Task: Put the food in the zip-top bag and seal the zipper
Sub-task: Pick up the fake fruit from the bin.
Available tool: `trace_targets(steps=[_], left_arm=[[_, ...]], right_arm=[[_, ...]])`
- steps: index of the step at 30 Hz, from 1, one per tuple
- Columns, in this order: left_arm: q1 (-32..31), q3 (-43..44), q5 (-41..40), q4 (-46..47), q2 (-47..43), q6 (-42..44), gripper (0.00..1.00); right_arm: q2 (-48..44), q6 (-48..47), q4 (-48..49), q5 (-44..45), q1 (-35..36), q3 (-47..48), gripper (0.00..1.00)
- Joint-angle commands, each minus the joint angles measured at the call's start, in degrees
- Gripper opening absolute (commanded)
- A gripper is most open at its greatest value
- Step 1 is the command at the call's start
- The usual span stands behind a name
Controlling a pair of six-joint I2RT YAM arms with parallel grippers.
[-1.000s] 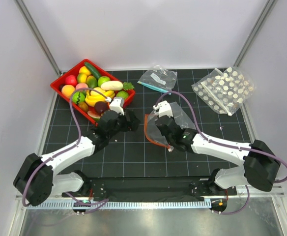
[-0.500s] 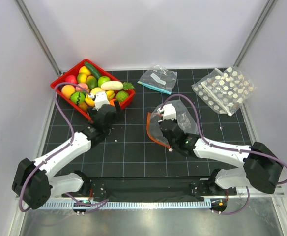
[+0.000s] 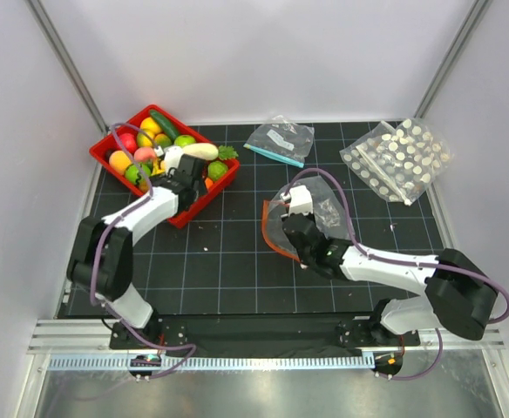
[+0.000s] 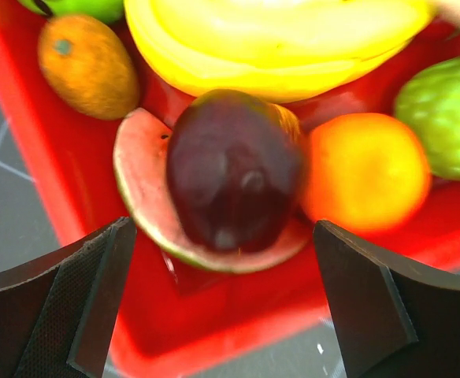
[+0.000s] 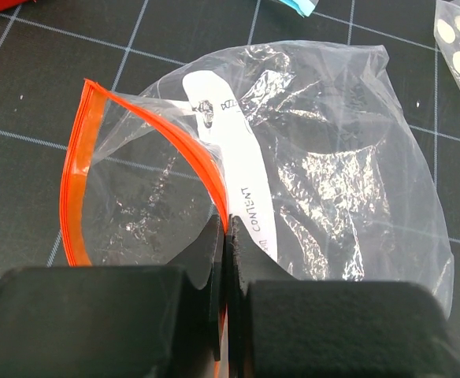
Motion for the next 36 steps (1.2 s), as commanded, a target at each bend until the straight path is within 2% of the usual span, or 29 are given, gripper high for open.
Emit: trace_targets(steps=[1,4,7,8,10,11,16,17,21,26,30,32,35,36], left_arm=[[1.4,3.5,0.0,-2.1,5.2,0.5,1.00],[2.8,4.7,0.7,-2.0,7.2,0.6,0.99],[4.9,4.1,4.0,-1.5,7.3,0.4,0.88],[5.1,3.4,4.9,-1.0,6.0,0.4,0.75],[5.1,2.0,4.9,0.1,4.2,1.3,0.62],[5.1,0.8,4.9,1.2,3.0,1.5,0.51],[5.1,-2.6,5.1,3.4,-3.0,1.8,0.33],[5.0,-3.3,6.3,4.2,-4.0,1.8,0.27],[3.4,-8.8,12.5,11.1,-11.8,1.5,0.27],[0.0,-15.7,25.5,18.5,-22.0,0.0,0.27],[-6.5,-17.4,29.0,22.4,-24.7,1.5,0.27],[-10.9,-19.1,30.6,27.4,-25.3,2.9,0.25],[-16.0,-21.7,35.2,34.2,-24.9,6.1,0.23],[-17.0,-22.4,38.9,35.9,-24.2,6.8,0.23]], right_arm=[[-2.8,1.3,4.0,2.0,-0.1,-1.0,0.01],[-3.5,1.2,4.4,2.1,-0.2,-1.7,0.01],[-3.6,1.2,4.5,2.1,-0.1,-1.9,0.01],[-3.6,1.2,4.4,1.9,-0.1,-1.8,0.01],[-3.5,1.1,4.5,1.9,-0.1,-1.9,0.01],[-3.4,1.2,4.4,1.9,-0.1,-1.8,0.01],[-3.5,1.1,4.5,1.8,-0.1,-1.9,0.01],[-3.6,1.1,4.5,1.9,-0.1,-1.9,0.01],[-3.9,1.0,4.8,1.8,-0.1,-2.1,0.01],[-3.9,0.9,4.8,2.1,-0.1,-1.9,0.01],[-4.2,0.9,4.5,2.3,-0.1,-1.9,0.01],[-4.3,0.9,4.4,2.6,-0.1,-2.1,0.01],[-4.1,0.9,4.1,2.7,-0.1,-1.9,0.01],[-4.0,0.9,3.7,2.9,-0.1,-1.7,0.01]])
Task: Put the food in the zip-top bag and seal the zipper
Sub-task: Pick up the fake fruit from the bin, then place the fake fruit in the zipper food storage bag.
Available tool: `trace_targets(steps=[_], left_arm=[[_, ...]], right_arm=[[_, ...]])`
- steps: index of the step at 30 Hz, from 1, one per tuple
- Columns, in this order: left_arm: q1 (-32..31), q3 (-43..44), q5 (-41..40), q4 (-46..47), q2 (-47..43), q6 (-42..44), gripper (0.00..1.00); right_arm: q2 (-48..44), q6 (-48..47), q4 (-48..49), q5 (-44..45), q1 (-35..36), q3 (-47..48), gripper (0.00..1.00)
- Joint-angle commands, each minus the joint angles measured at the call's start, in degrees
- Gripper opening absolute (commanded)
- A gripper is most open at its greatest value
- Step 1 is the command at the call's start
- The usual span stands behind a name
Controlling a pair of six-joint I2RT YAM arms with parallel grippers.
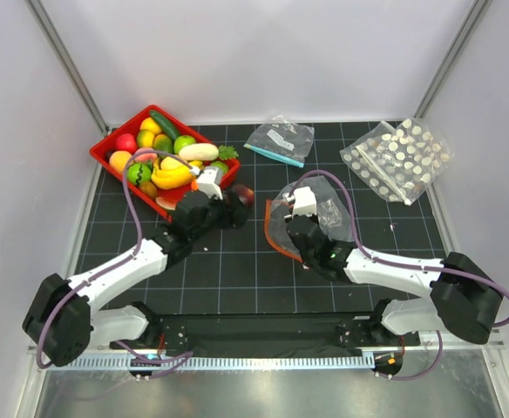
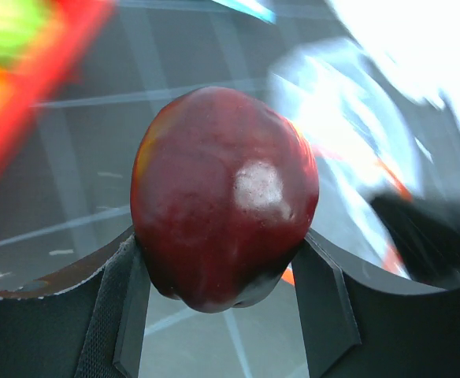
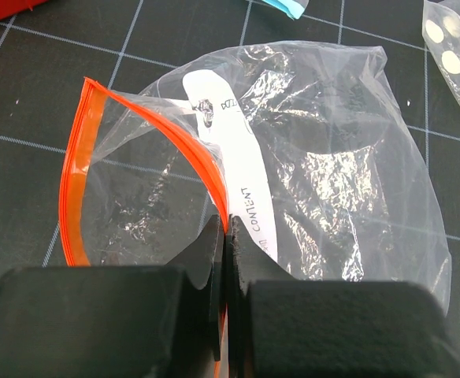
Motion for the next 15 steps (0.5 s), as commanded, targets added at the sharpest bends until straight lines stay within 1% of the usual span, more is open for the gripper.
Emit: trace_targets(steps=[1,4,5,8,13,15], left_arm=[[-4.1,-2.9,9.7,12.2,0.6,4.4,0.23],[-7.6,-2.6,12.8,15.0,2.4,5.2,0.23],[-9.5,-2.5,12.7,15.5,3.2,6.2,0.23],[-11.9,-1.1,12.6,15.8,6.6,8.3,0.23],[-13.2,-0.2,15.6,17.0,9.1,8.8,0.22],[-13.4,0.0,15.5,17.2,10.1,8.7,0.22]], right_arm=[[-1.8,0.9,2.4,2.3,-0.1,0.6,0.01],[-1.8,1.4,1.9,3.7,-0.1,0.7,0.01],[-2.1,1.5,1.6,4.0,-0.1,0.8,0.01],[-3.6,2.0,0.8,4.2,0.0,0.7,0.01],[-6.2,3.0,0.6,5.3,-0.1,-0.3,0.01],[-6.8,3.5,0.1,5.2,0.0,-0.4,0.01]])
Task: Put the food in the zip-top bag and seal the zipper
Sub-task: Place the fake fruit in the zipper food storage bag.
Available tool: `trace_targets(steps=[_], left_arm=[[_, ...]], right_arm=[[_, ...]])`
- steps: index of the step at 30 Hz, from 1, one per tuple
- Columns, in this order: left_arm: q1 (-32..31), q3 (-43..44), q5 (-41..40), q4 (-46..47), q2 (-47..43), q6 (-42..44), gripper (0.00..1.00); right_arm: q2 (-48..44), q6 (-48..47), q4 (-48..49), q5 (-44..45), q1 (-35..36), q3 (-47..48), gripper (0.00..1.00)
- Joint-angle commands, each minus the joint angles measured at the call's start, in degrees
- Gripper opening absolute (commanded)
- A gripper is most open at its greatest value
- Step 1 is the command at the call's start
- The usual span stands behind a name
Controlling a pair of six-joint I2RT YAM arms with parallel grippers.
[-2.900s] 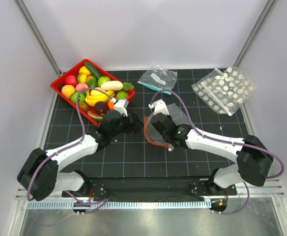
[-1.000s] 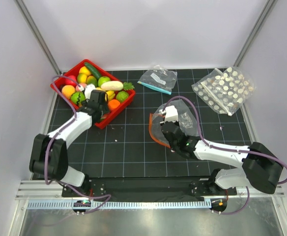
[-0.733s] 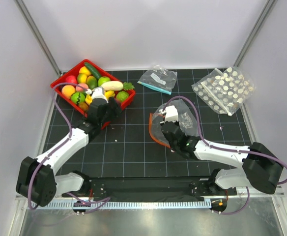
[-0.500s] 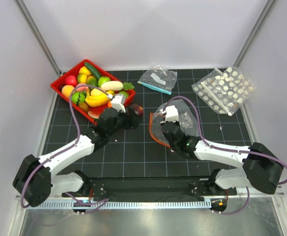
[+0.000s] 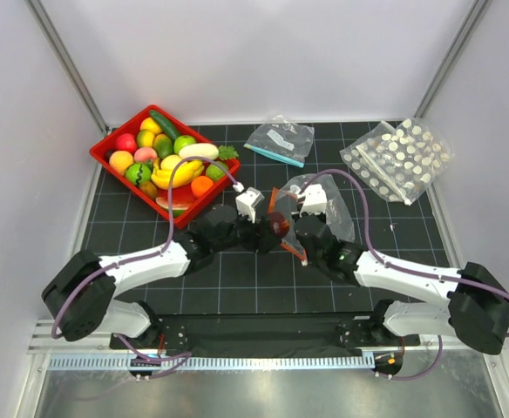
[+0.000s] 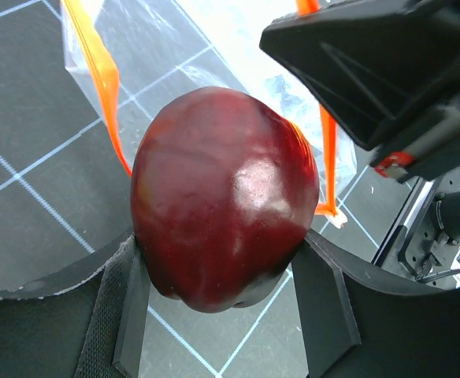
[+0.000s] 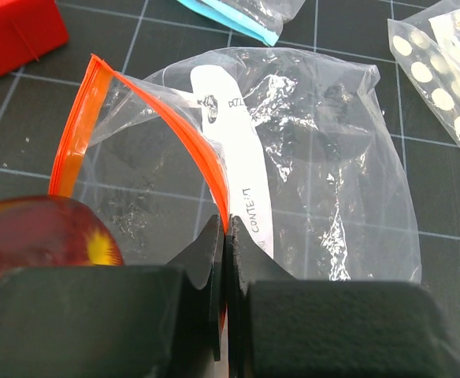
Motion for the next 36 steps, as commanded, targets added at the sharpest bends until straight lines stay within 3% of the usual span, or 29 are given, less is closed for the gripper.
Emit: trace_targets(steps=[1,11,21,24,31,36], left_arm=[[-0.4,3.2,2.1,5.1,1.6,1.5,0.22],[-0.3,3.7,1.2,5.1,2.1,1.1,0.23],[-0.3,5.4,-1.7,2.6,3.9,1.1,0.42],[-0.4,6.0,-1.0,2.4,4.6,1.0,0.61],[-0.3,5.8,-1.2,2.4,4.2,0.6,0.75],[-0.3,5.6,-1.4,2.4,4.0,0.5,0.77]], right_arm=[[-2.7,2.5,1.4,1.6,-0.1,-0.3,0.01],[-6.7,1.3,4.8,-8.6,-0.1,-2.8,0.01],[-9.2,0.0,7.7,-13.7,0.2,-4.7,0.01],[-9.0,0.0,7.6,-13.1,0.3,-4.6,0.01],[-7.0,1.1,4.8,-8.1,0.3,-2.7,0.01],[-6.9,1.2,4.5,-7.9,0.3,-2.6,0.01]])
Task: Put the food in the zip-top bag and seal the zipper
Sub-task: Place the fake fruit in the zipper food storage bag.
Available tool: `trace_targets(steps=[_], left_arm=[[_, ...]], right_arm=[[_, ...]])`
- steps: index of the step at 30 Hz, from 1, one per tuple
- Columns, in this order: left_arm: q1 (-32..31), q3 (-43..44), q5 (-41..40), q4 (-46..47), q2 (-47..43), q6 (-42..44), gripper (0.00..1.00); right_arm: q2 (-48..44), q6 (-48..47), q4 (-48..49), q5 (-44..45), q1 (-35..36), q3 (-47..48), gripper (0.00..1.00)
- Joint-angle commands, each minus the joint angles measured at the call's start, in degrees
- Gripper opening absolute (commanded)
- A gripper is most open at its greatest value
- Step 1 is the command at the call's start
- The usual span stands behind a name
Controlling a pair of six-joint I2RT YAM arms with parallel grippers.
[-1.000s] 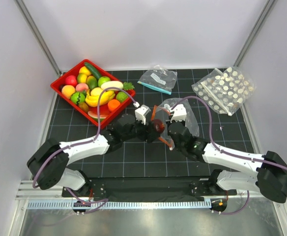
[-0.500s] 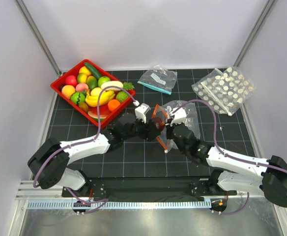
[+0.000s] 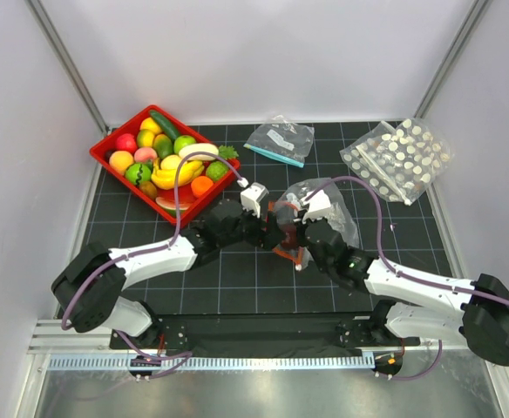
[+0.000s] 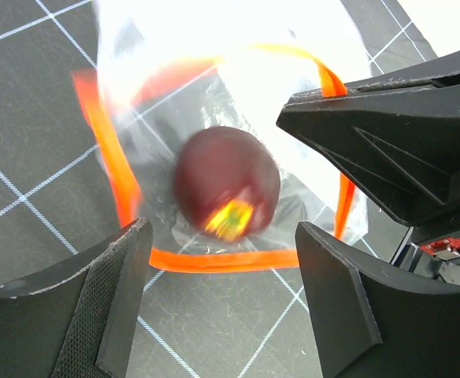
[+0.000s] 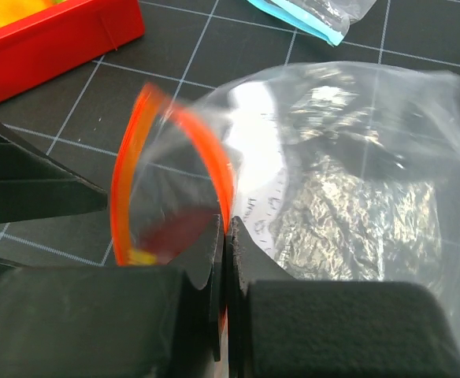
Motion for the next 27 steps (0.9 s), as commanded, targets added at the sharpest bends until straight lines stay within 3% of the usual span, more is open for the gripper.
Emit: trace_targets(steps=[1,9,13,17,23,27], left_arm=[[-0.2,2.0,-0.8,1.5,-0.8,0.4,0.77],[-0.3,2.0,-4.8,-0.2,-1.2,0.4,0.75],[-0.2,1.1,-12.3,-3.2,-3.3,-0.3,0.78],[-0.1,3.0,-27.9,-11.0,-3.5,-3.5,0.76],[-0.1,2.2,-18.5,-6.5,-2.1,-4.0,0.72],[-0.2,4.0,-12.2,-5.8,4.4,-7.6,0.70]], right_arm=[[-0.1,1.1,1.8,2.1,0.3,2.0,0.01],[-0.7,1.1,2.0,2.2,0.2,1.6,0.01],[-0.7,1.4,1.8,3.5,0.3,1.7,0.01],[-0.5,2.4,0.9,5.8,0.2,2.1,0.01],[-0.5,2.6,0.9,7.3,0.3,2.0,0.01],[-0.4,2.7,0.9,7.9,0.3,1.9,0.01]])
